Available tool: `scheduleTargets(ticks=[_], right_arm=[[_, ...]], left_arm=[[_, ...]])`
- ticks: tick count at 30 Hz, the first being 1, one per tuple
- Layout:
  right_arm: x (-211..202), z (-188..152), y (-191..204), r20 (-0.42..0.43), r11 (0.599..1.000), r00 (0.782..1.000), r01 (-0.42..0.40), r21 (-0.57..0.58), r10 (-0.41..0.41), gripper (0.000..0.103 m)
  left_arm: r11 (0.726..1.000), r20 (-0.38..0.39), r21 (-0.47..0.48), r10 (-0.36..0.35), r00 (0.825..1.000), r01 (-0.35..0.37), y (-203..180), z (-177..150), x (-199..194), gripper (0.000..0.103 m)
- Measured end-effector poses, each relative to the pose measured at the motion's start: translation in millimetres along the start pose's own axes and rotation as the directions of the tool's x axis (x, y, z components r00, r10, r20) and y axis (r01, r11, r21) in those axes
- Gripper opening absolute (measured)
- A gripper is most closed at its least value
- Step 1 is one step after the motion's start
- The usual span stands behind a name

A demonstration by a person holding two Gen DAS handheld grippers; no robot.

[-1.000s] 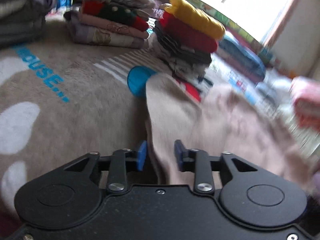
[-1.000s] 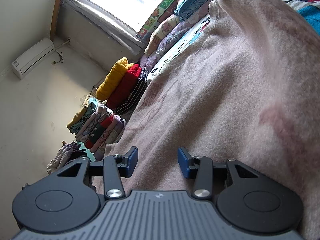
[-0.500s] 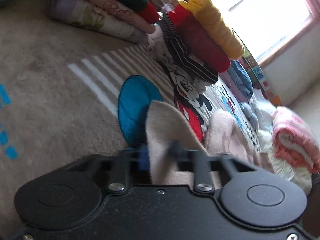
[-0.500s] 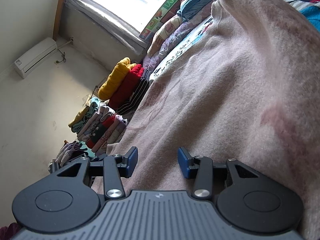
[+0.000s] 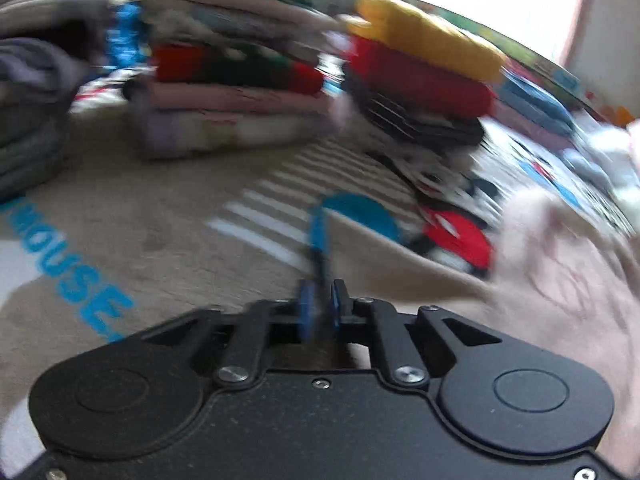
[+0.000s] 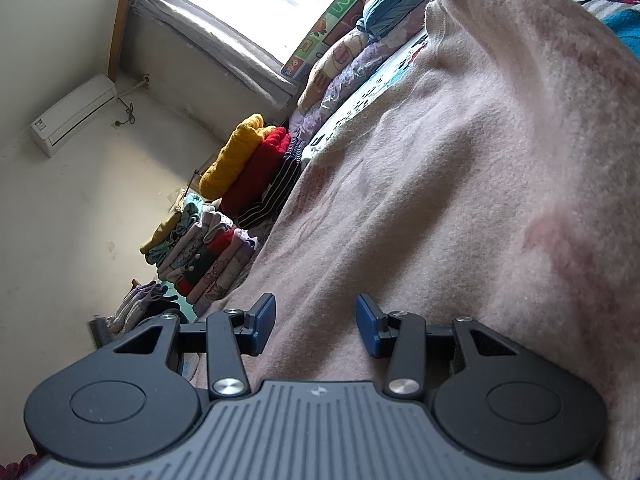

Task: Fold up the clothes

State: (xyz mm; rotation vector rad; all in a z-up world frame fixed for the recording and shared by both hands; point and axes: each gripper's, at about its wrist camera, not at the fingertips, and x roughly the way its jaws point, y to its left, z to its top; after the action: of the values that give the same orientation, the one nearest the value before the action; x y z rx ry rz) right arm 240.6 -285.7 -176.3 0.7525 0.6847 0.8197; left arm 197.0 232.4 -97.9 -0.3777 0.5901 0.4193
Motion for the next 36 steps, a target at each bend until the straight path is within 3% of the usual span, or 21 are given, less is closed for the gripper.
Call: scheduleTargets(ticks=[2,4,6,10,11,12,14,16,19,21,22,24,27,30,31,32,33,34,36], right_arm=[[0,0,0,0.000,1.000,1.000,0.000,0.000,0.000,0.045],[0,0,0,-0.001,1.000,1.000,0.000,-0.001,0.000,0.045],[0,0,0,0.000,1.000,1.000,0.000,-0.001,0.000,0.045],[1,0,0,0.000,1.000,1.000,0.000,-0.002,0.000,0.045],[1,0,0,0.000,1.000,1.000,-0.001,-0.002,0.001,0.045],[1,1,0,0.000,1.000,1.000,-0.002,-0.003,0.002,0.045],[1,1,0,-0.001,1.000,1.000,-0.004,-0.004,0.004,0.045],[1,0,-1,-0.001,1.000,1.000,-0.007,-0.004,0.007,0.045],[0,0,-2,-0.002,1.000,1.000,-0.014,-0.004,0.014,0.045],[0,0,-3,-0.004,1.000,1.000,-0.017,-0.007,0.017,0.045],[0,0,-3,-0.004,1.000,1.000,-0.017,-0.009,0.017,0.045],[1,0,-3,-0.005,1.000,1.000,-0.017,-0.010,0.017,0.045],[1,0,-1,-0.005,1.000,1.000,-0.014,-0.013,0.014,0.044],[1,-1,0,-0.006,1.000,1.000,-0.007,-0.019,0.007,0.044],[1,-1,1,-0.006,1.000,1.000,-0.003,-0.023,0.003,0.044],[1,-1,2,-0.007,1.000,1.000,0.004,-0.028,-0.004,0.044],[2,-1,4,-0.007,0.999,1.000,0.012,-0.035,-0.013,0.044],[2,-2,6,-0.007,0.999,1.000,0.024,-0.045,-0.025,0.044],[2,-4,11,-0.005,0.997,0.999,0.048,-0.064,-0.048,0.045]], left_arm=[[0.997,-0.013,-0.062,-0.052,0.999,0.051,12,2,1,0.009],[0.990,-0.024,-0.101,-0.104,0.994,0.102,18,6,3,0.015],[0.974,-0.025,-0.160,-0.164,0.986,0.158,24,11,9,0.041],[0.953,-0.051,-0.208,-0.237,0.970,0.222,28,20,33,0.047],[0.950,-0.061,-0.209,-0.251,0.966,0.233,27,22,40,0.046],[0.949,-0.068,-0.197,-0.263,0.962,0.246,24,24,44,0.004],[0.953,-0.059,-0.129,-0.283,0.957,0.274,17,27,40,0.000],[0.959,0.010,-0.094,-0.266,0.964,0.266,16,29,27,0.000],[0.982,0.031,-0.077,-0.168,0.985,0.170,20,25,22,0.000],[0.991,-0.024,-0.021,-0.133,0.991,0.132,17,18,35,0.001],[0.992,-0.039,-0.014,-0.126,0.991,0.126,16,17,38,0.002],[0.994,-0.026,-0.021,-0.112,0.993,0.112,16,21,33,0.015],[0.999,0.006,0.047,-0.027,1.000,0.027,7,24,9,0.018],[0.997,0.011,0.049,-0.061,0.998,0.061,1,17,-25,0.023],[0.996,-0.002,0.030,-0.078,0.997,0.078,1,12,-37,0.024],[0.995,-0.015,0.004,-0.099,0.995,0.099,0,6,-48,0.032],[0.991,-0.029,-0.041,-0.126,0.992,0.125,2,-1,-59,0.047],[0.984,-0.046,-0.101,-0.153,0.987,0.148,7,-10,-69,0.052],[0.956,-0.084,-0.224,-0.214,0.973,0.191,18,-29,-83,0.053]])
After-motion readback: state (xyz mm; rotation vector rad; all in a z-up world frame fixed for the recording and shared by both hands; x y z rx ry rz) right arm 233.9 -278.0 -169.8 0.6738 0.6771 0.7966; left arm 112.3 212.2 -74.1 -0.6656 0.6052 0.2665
